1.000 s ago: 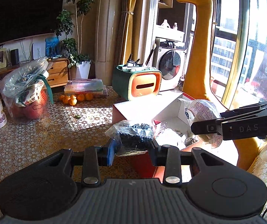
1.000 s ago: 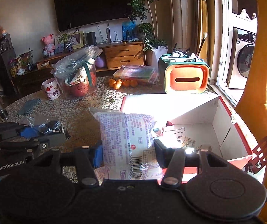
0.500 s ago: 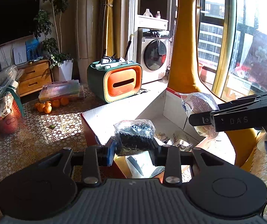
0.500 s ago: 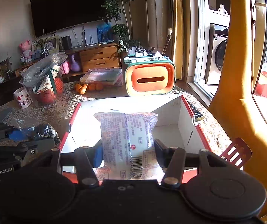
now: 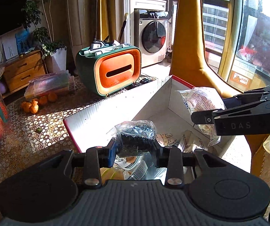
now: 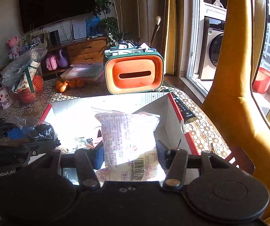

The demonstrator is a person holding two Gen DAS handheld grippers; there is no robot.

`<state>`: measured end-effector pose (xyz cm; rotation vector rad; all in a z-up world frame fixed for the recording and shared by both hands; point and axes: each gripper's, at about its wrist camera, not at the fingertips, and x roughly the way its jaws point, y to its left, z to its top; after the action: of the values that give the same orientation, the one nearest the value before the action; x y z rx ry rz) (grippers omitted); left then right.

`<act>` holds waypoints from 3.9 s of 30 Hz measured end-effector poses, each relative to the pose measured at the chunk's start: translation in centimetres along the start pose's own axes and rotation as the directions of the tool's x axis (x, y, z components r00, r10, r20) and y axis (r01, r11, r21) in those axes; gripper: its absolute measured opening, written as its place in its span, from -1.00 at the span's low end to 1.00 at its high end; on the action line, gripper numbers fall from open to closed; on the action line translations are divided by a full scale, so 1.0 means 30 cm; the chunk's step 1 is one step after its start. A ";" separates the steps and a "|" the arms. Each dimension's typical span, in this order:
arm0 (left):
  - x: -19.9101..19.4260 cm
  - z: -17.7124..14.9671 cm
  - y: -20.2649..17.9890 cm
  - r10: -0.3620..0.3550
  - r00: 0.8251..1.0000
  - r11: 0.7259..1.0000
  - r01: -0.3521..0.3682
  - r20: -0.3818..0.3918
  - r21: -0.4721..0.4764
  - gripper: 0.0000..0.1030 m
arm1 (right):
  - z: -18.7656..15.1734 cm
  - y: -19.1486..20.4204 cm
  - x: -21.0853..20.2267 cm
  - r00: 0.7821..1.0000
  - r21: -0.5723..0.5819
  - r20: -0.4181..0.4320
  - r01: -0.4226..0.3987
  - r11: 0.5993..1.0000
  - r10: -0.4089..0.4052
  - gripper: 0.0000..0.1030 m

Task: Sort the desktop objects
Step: 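Lower the clear bag and open the left tool while the right tool releases the milk packet, then withdraw both tools from the box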

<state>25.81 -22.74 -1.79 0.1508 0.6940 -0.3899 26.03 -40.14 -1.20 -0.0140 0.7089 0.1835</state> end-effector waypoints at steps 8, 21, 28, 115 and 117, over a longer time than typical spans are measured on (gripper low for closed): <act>0.125 0.029 0.027 0.011 0.996 1.000 -0.012 -0.088 -0.001 -0.31 | 0.011 -0.018 0.124 0.998 -0.004 -0.065 0.019 1.000 -0.019 0.04; 0.231 0.006 0.018 -0.004 0.979 0.999 0.013 -0.202 0.042 -0.31 | -0.036 0.006 0.222 0.986 -0.076 -0.165 0.022 0.997 -0.034 0.04; 0.249 0.016 0.012 -0.027 0.967 0.997 0.043 -0.252 0.057 -0.30 | -0.033 0.013 0.234 0.983 -0.088 -0.178 0.021 0.996 -0.036 0.05; -0.398 -0.208 -0.051 -0.078 0.992 0.997 0.077 0.100 0.016 0.72 | -0.275 0.109 -0.440 0.971 0.045 0.226 -0.091 0.995 0.078 0.98; -0.396 -0.210 -0.051 -0.074 0.992 0.997 0.073 0.104 0.016 0.72 | -0.278 0.107 -0.435 0.972 0.052 0.223 -0.087 0.995 0.073 0.98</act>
<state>13.15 -18.93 1.12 0.1157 0.5953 -0.4694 10.38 -39.73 1.08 0.0930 0.4926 0.2362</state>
